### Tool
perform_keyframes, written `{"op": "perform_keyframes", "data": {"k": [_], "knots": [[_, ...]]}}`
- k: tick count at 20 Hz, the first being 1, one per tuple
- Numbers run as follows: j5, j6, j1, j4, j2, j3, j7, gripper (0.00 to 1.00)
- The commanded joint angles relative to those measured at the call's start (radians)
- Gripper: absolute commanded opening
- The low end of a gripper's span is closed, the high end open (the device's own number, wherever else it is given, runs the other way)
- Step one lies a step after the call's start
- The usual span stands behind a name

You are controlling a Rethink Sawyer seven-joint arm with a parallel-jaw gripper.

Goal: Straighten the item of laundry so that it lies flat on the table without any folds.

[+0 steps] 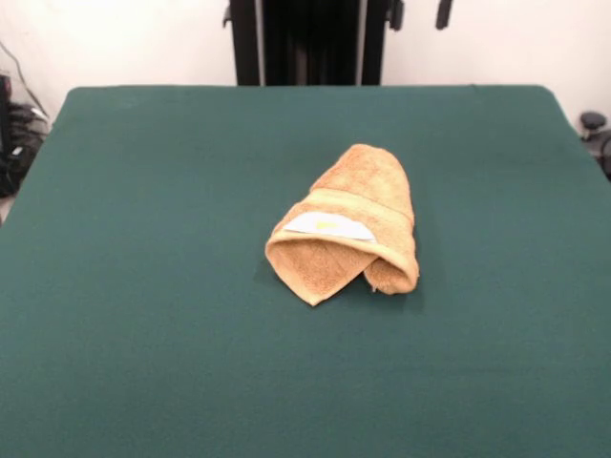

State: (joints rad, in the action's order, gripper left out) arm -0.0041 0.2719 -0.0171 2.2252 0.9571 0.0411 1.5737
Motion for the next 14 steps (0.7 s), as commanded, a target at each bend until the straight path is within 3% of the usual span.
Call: {"op": "perform_keyframes", "data": {"k": [1, 3, 5, 10, 14], "knots": [[-0.039, -0.071, 0.009, 0.049, -0.123, -0.002, 0.176, 1.0], [-0.055, -0.117, 0.022, 0.037, -0.157, 0.016, 0.181, 1.0], [-0.054, -0.179, -0.014, 0.023, -0.188, -0.031, 0.173, 1.0], [-0.137, -0.09, -0.143, -0.156, -0.319, -0.212, -0.031, 1.0], [-0.165, -0.124, -0.095, -0.249, -0.294, -0.148, 0.034, 1.0]]}}
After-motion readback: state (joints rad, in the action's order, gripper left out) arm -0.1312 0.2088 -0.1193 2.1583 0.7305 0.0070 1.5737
